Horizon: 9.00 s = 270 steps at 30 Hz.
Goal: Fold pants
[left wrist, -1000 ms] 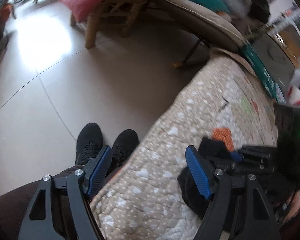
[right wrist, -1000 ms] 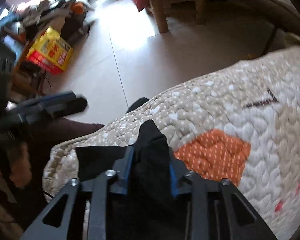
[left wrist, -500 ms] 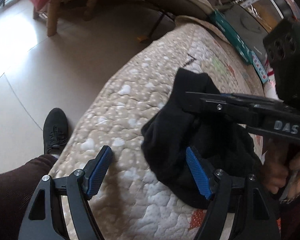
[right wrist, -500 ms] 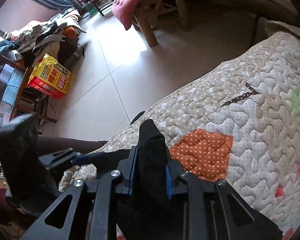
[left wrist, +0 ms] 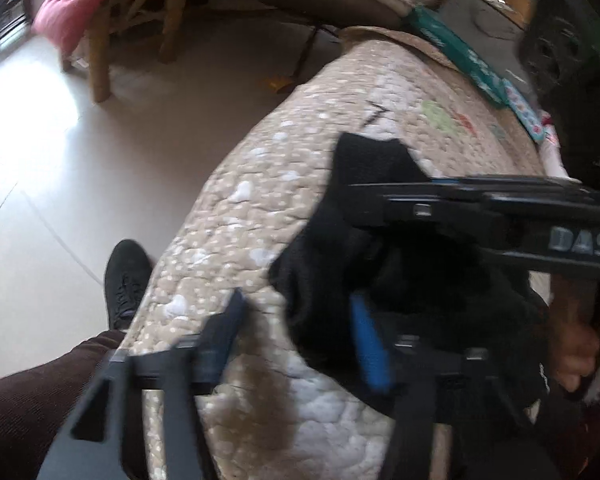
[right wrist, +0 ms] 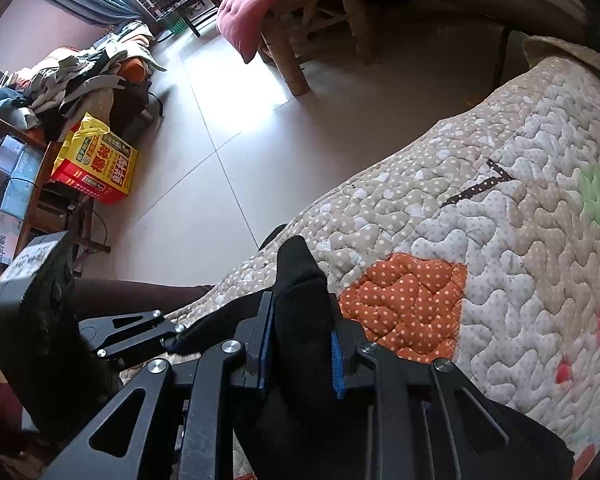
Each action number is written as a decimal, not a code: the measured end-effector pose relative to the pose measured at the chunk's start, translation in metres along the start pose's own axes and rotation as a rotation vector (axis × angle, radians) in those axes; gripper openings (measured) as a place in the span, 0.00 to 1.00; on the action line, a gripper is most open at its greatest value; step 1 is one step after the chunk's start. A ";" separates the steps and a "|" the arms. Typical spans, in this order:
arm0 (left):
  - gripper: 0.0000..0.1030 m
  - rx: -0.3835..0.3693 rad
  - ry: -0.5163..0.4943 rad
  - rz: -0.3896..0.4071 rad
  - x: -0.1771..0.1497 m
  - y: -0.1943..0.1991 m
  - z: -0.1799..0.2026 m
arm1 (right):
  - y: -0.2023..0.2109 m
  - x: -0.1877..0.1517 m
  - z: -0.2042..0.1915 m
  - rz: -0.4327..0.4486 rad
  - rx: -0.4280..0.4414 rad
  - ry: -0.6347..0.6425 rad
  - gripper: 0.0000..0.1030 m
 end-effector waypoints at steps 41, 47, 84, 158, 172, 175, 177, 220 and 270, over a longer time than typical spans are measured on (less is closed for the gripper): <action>0.18 -0.237 -0.347 -0.077 -0.084 0.011 0.216 | 0.138 -0.156 0.080 0.155 -0.136 -0.265 0.29; 0.42 -0.328 -0.463 -0.122 -0.110 0.030 0.235 | 0.156 -0.218 0.120 0.157 -0.267 -0.425 0.46; 0.54 -0.029 -0.598 -0.070 -0.115 0.001 0.195 | 0.171 -0.270 0.073 0.232 -0.532 -0.621 0.51; 0.69 -0.256 -1.010 -0.167 -0.120 -0.028 0.403 | 0.199 -0.437 0.101 0.599 -0.509 -1.380 0.51; 0.69 -0.297 -1.281 -0.459 -0.197 -0.143 0.499 | 0.187 -0.436 0.125 0.641 -0.563 -1.414 0.57; 0.67 -0.249 -1.340 -0.449 -0.210 -0.149 0.501 | 0.188 -0.434 0.125 0.630 -0.573 -1.406 0.57; 0.43 -0.246 -1.370 -0.432 -0.213 -0.143 0.500 | 0.189 -0.432 0.125 0.621 -0.580 -1.400 0.49; 0.19 -0.238 -0.885 -0.159 -0.038 -0.008 0.290 | 0.159 -0.227 -0.021 0.490 -0.624 -0.492 0.22; 0.65 -0.138 -0.086 0.032 0.072 0.018 0.081 | 0.088 -0.081 0.069 0.194 -0.473 -0.482 0.02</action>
Point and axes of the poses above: each gripper's, at about its wrist camera, not at the fingertips, and y roughly against the way its jaws point, z to its right, x to its top, the point moved 2 cm from there along -y, roughly the way its jaws point, and after that the axes turned 5 degrees about y, right-handed, at the moved point
